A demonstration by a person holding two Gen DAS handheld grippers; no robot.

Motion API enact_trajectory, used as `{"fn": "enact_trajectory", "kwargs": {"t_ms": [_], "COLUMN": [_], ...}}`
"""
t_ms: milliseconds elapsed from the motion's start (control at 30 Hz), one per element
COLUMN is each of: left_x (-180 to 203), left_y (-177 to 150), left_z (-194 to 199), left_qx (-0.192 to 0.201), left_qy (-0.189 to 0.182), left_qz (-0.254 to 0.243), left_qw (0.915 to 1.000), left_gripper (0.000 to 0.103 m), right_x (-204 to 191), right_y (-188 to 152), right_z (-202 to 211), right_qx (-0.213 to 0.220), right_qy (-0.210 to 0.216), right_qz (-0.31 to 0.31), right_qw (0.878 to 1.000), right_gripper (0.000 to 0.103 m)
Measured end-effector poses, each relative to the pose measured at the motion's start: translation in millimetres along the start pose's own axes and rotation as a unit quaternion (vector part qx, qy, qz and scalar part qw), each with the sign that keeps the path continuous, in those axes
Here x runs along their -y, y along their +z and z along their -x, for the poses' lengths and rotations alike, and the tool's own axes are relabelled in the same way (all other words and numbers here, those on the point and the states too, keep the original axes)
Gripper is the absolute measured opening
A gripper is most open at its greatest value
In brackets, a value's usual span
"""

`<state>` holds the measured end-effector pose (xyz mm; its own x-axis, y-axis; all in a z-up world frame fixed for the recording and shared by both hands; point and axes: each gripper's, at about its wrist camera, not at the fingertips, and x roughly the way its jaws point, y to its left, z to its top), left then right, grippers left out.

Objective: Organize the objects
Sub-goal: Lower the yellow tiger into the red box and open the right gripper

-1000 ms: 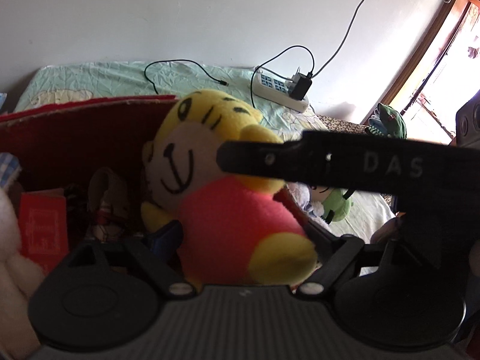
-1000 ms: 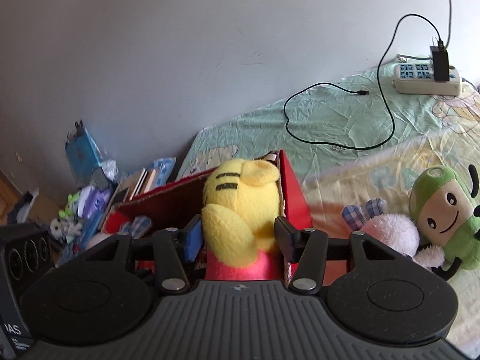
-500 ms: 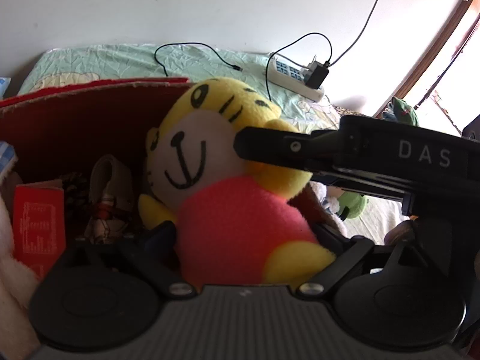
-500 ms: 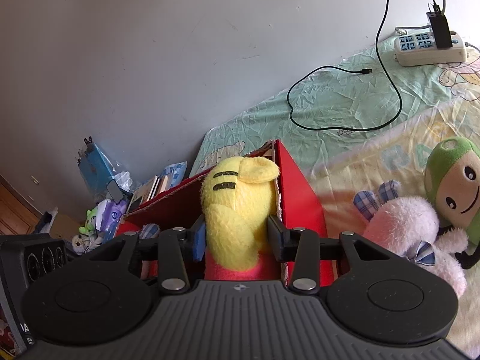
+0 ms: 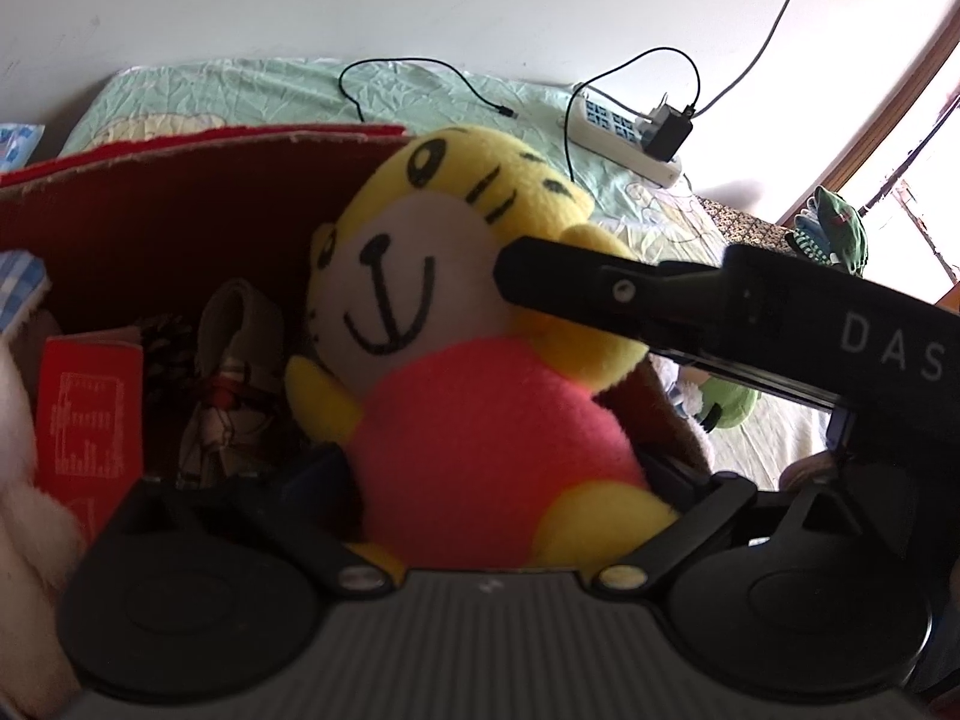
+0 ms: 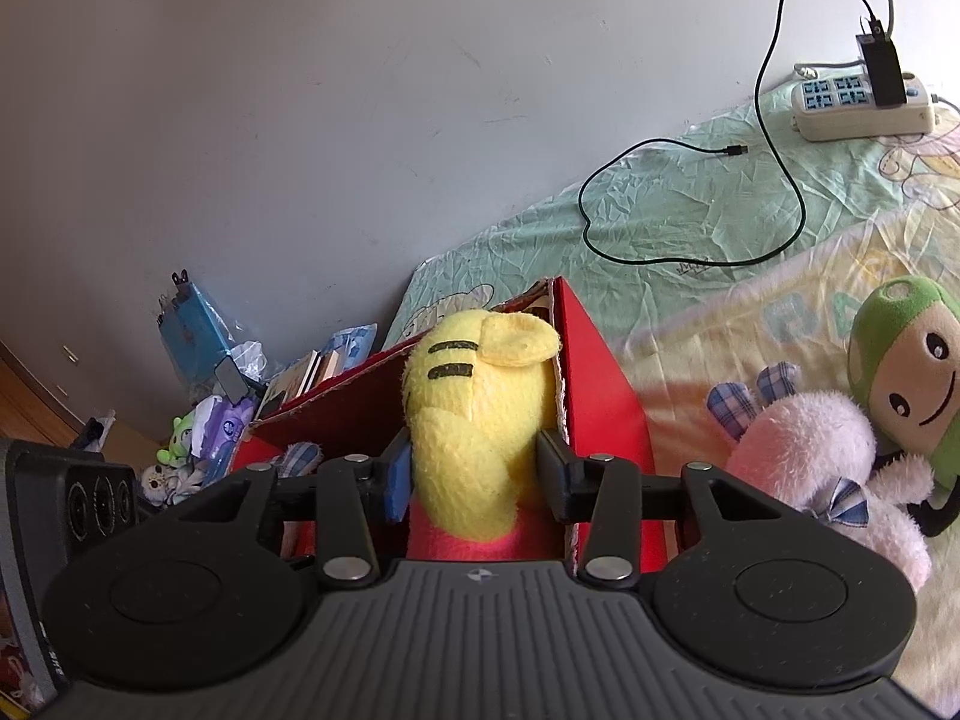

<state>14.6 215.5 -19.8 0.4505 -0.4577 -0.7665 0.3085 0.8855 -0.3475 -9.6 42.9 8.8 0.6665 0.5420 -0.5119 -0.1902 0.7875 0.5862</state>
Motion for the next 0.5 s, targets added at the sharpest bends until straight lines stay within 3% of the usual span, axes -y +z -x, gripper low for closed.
{"fn": "enact_trajectory", "kwargs": {"t_ms": [500], "left_x": [7], "left_y": [-1], "left_z": [3], "left_qx": [0.008], "left_qy": [0.032], "left_qz": [-0.015], "left_qw": [0.9993], "left_gripper": [0.1], "right_x": [6], "right_y": [-2], "right_z": [12], "right_qx": [-0.004], "right_qy": [0.02], "right_qz": [-0.025], "right_qw": [0.999], "right_gripper": [0.045]}}
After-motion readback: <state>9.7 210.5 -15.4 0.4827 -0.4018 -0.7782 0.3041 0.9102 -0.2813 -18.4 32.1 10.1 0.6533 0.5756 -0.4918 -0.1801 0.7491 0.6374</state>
